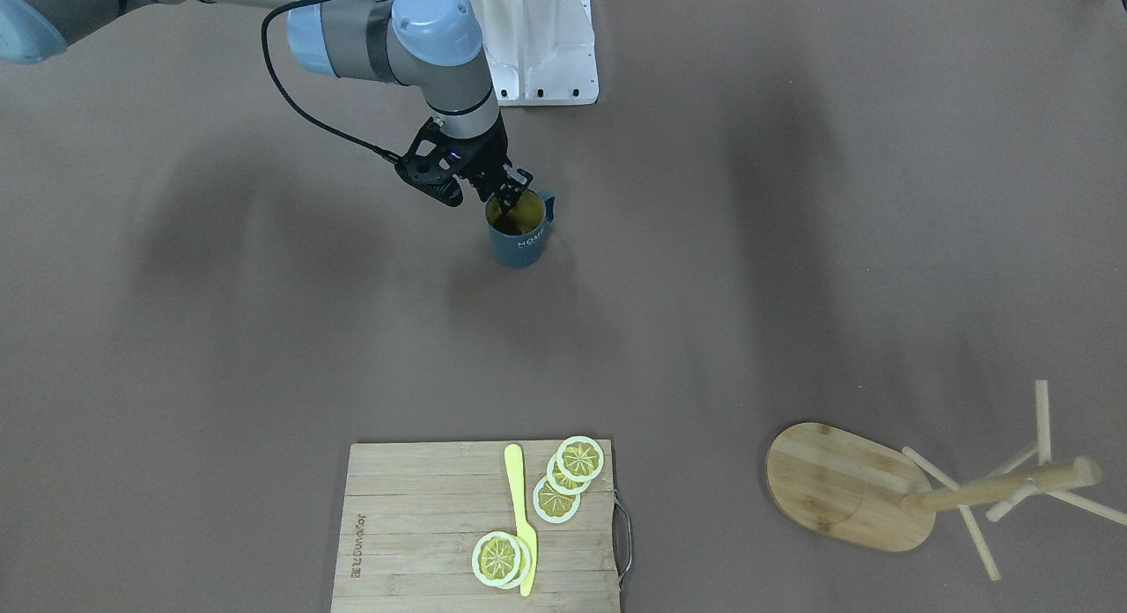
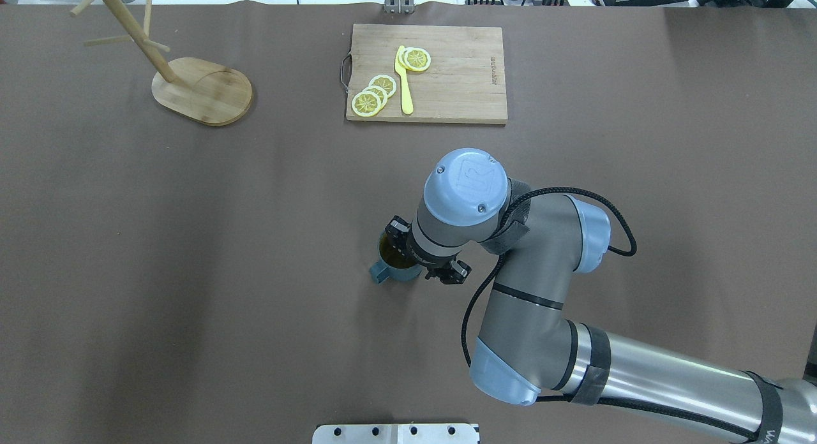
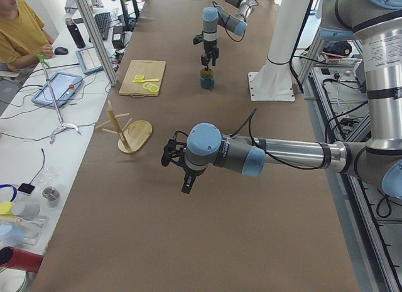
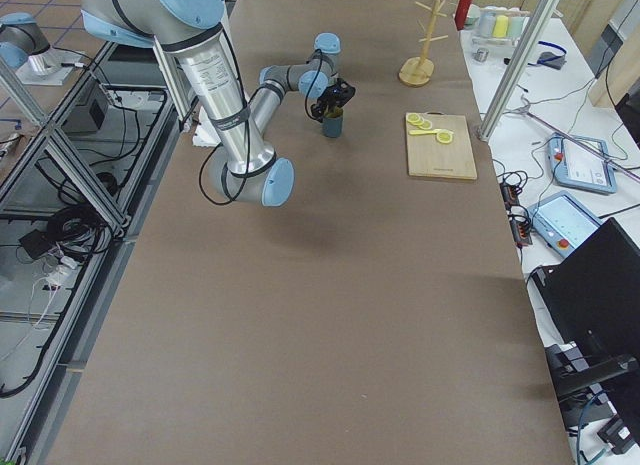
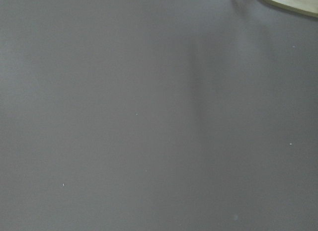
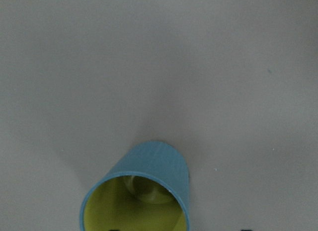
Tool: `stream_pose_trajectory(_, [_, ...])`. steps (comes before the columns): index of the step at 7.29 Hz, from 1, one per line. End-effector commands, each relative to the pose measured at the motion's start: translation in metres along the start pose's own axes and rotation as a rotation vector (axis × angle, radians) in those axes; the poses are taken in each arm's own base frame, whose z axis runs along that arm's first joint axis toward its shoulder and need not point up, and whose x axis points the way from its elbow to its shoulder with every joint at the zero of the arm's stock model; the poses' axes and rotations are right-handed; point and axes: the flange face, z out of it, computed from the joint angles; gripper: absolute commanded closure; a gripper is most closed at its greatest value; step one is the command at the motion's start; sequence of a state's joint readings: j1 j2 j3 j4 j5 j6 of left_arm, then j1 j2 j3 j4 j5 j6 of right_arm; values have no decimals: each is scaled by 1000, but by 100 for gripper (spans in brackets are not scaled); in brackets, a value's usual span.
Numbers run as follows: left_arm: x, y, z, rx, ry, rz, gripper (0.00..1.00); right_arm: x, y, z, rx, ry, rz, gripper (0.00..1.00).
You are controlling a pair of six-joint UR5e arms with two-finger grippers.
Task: Hang cup on storage rack
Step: 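Open the right gripper and withdraw the right arm from the mug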
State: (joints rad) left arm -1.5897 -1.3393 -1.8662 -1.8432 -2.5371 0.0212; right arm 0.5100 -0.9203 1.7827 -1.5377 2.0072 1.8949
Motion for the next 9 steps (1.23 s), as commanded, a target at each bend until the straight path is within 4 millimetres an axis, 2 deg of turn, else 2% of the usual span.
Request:
stream_pose_trajectory(1, [22, -9, -5, 73, 63, 74, 2, 32, -54, -47, 5, -33, -46, 0])
stream_pose_trajectory(2, [54, -23, 5, 111, 103, 148, 5, 69, -86, -58, 41, -18, -135, 0])
stream_pose_trajectory(3, [96, -41, 17, 169, 160, 270, 7, 100, -128, -73, 91, 2, -204, 0])
stream_pose_trajectory(4, [130, -54, 29, 176, 219, 306, 11, 138, -165, -64, 117, 74, -340, 0])
stream_pose_trajectory(5, [159, -68, 47, 159, 256, 367, 11, 175, -206, -69, 131, 127, -416, 0])
stream_pose_trajectory(6, [181, -83, 57, 181, 237, 405, 3, 201, -241, -75, 123, 158, -460, 0])
stream_pose_trajectory(9, [280, -122, 102, 235, 241, 467, 4, 294, -353, -104, 80, 222, -566, 0])
